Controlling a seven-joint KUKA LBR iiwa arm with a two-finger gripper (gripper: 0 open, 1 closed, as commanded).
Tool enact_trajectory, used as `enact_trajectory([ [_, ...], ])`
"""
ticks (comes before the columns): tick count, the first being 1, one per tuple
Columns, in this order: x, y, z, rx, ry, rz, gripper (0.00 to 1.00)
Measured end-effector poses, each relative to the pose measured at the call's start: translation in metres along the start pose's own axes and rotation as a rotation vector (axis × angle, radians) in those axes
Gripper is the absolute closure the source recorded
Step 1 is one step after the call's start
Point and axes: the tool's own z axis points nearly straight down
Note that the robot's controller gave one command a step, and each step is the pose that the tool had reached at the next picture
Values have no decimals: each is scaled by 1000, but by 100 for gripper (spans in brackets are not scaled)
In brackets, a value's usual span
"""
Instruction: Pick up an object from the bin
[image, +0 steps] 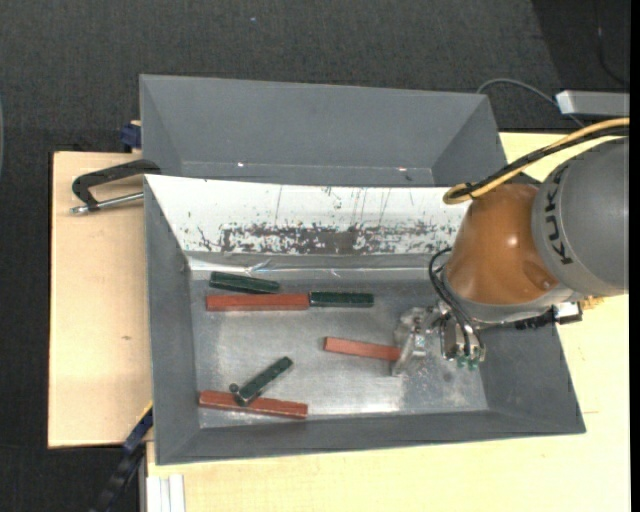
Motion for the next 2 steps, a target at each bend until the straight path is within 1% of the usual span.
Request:
enact_trajectory([
  [1,-17,46,-107,-1,-5,48,100],
  [2,-17,46,-107,-1,-5,48,100],
])
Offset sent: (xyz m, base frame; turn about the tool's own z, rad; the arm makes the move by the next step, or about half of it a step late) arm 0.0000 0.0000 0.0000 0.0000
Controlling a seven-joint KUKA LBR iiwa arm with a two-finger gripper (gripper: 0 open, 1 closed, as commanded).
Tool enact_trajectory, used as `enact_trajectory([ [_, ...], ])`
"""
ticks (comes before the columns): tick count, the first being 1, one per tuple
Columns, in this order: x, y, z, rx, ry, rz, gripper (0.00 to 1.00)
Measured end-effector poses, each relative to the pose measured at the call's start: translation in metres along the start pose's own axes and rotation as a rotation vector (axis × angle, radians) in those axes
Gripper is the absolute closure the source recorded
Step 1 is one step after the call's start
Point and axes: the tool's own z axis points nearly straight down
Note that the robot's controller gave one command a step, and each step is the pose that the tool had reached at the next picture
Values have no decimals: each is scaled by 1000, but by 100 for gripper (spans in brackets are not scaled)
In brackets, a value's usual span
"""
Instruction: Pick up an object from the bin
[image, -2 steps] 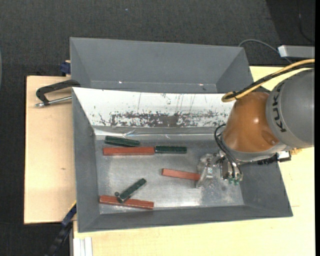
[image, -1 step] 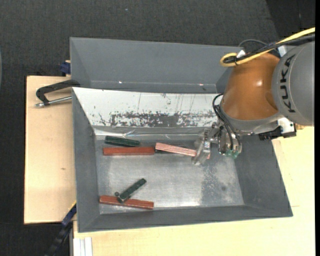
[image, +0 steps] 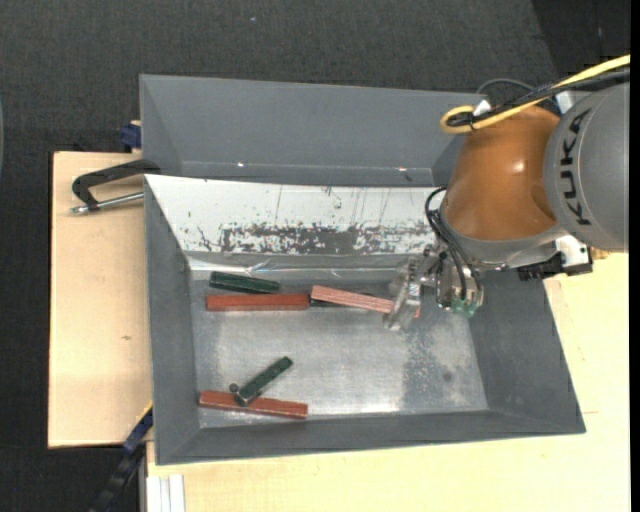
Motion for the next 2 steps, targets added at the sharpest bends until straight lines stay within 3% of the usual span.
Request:
enact_trajectory([
  [1,-13,2,-64,0,-1,0,100],
  [2,-13,2,-64,0,-1,0,100],
])
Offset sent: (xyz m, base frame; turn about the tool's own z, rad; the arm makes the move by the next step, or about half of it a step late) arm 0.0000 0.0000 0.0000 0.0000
